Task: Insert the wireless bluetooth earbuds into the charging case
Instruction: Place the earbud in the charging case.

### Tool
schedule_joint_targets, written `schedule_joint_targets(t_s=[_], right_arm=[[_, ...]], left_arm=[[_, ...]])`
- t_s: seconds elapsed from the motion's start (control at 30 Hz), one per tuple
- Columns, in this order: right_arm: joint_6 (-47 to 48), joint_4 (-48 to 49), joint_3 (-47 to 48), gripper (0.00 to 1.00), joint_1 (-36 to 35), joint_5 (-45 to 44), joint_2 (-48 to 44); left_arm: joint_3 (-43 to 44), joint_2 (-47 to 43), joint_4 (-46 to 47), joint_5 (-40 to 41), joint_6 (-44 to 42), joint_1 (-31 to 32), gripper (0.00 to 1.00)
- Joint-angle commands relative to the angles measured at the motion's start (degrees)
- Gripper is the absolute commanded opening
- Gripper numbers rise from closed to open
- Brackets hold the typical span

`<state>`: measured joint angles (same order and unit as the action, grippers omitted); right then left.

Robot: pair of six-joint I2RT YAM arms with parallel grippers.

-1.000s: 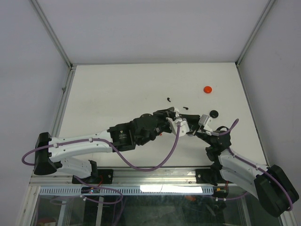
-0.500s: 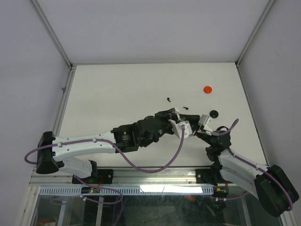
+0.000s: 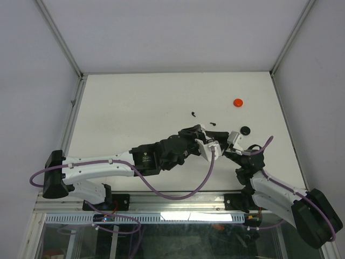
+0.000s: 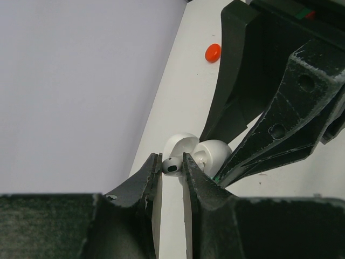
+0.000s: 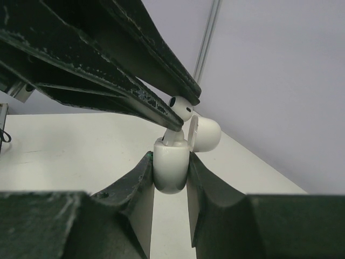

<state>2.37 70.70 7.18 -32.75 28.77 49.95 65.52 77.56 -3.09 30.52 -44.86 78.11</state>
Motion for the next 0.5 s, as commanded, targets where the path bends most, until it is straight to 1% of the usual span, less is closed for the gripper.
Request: schedule_joint_targets(t_s=[0.0,0.47], right_arm=[[-0.45,3.22,2.14,0.0,0.08,-1.36,-0.29],[-0.7,3.37,2.06,0.0,0.11,-1.18,-0.38]], left_arm=[[1.69,0.72,0.84,0.88,-1.45,1.75,0.13],[2.73,1.35,0.4,-3.52,0.89,2.53,0.26]])
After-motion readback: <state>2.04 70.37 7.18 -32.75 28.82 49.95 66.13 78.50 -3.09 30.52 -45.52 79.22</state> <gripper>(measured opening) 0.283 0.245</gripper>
